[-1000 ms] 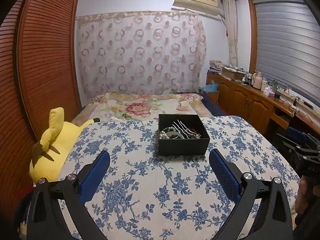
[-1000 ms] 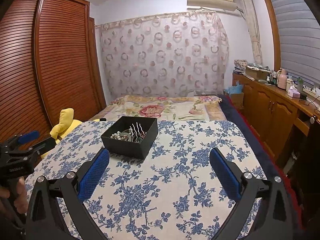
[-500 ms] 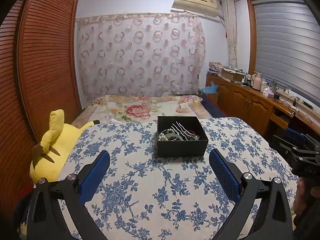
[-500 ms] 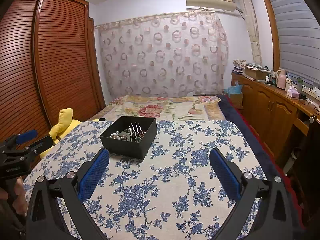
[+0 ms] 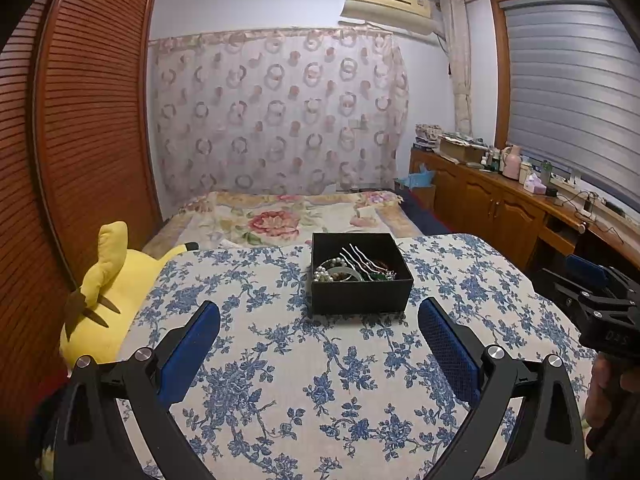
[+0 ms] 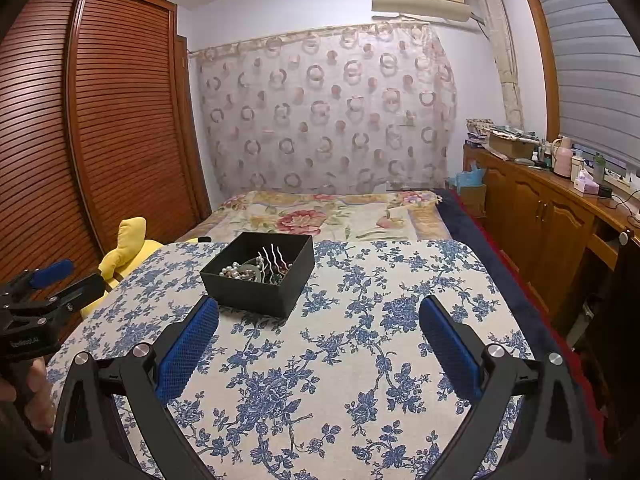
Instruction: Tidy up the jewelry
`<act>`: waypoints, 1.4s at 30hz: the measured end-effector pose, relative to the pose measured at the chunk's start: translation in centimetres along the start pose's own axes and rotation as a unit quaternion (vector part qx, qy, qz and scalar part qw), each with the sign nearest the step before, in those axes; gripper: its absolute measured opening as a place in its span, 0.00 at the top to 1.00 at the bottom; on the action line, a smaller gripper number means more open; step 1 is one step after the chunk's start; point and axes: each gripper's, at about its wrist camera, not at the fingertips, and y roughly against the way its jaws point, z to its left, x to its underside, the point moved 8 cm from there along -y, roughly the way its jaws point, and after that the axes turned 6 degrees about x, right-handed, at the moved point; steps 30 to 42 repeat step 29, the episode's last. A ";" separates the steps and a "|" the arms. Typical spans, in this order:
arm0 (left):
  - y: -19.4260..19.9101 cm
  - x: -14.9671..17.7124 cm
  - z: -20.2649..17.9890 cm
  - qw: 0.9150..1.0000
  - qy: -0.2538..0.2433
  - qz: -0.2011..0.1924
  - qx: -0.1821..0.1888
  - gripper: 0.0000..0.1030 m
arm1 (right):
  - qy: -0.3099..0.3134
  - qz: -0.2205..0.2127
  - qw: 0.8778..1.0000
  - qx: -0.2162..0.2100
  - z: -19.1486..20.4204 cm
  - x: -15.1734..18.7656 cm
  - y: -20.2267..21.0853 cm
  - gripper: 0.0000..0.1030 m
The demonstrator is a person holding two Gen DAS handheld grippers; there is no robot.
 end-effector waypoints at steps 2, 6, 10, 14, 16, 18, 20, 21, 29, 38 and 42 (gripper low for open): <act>0.0 0.0 0.0 1.000 0.000 0.000 0.000 0.07 | 0.000 0.000 1.000 0.000 0.0 0.0 0.0 0.02; 0.0 0.0 0.0 1.000 0.000 0.000 0.000 0.07 | 0.000 0.000 1.000 0.000 0.0 0.0 0.0 0.02; 0.0 0.0 -0.1 1.000 0.000 -0.002 0.000 0.07 | 0.000 -0.001 1.000 0.000 0.0 0.0 0.0 0.02; 0.0 0.0 0.0 1.000 0.000 -0.002 0.000 0.07 | 0.000 0.000 1.000 -0.001 0.0 0.0 0.0 0.02; 0.0 -0.1 -0.1 1.000 0.000 -0.003 0.000 0.07 | 0.000 0.000 1.000 -0.001 0.0 0.0 0.0 0.02; 0.0 0.0 -0.1 1.000 0.000 -0.002 0.000 0.07 | 0.000 0.000 1.000 -0.001 0.0 0.0 0.0 0.02; 0.0 0.0 0.0 1.000 0.000 -0.002 -0.001 0.07 | 0.000 0.000 1.000 -0.001 0.0 0.1 -0.1 0.02; 0.0 0.0 -0.1 1.000 -0.001 -0.002 -0.001 0.07 | 0.001 0.000 1.000 0.000 0.0 0.1 -0.1 0.02; 0.1 -0.2 -0.1 1.000 0.000 -0.002 -0.001 0.07 | -0.002 -0.001 1.000 -0.001 0.0 0.1 -0.1 0.02; 0.1 -0.2 -0.1 1.000 0.000 -0.002 -0.001 0.07 | -0.002 -0.001 1.000 -0.001 0.0 0.1 -0.1 0.02; 0.1 -0.2 -0.1 1.000 0.000 -0.002 -0.001 0.07 | -0.002 -0.001 1.000 -0.001 0.0 0.1 -0.1 0.02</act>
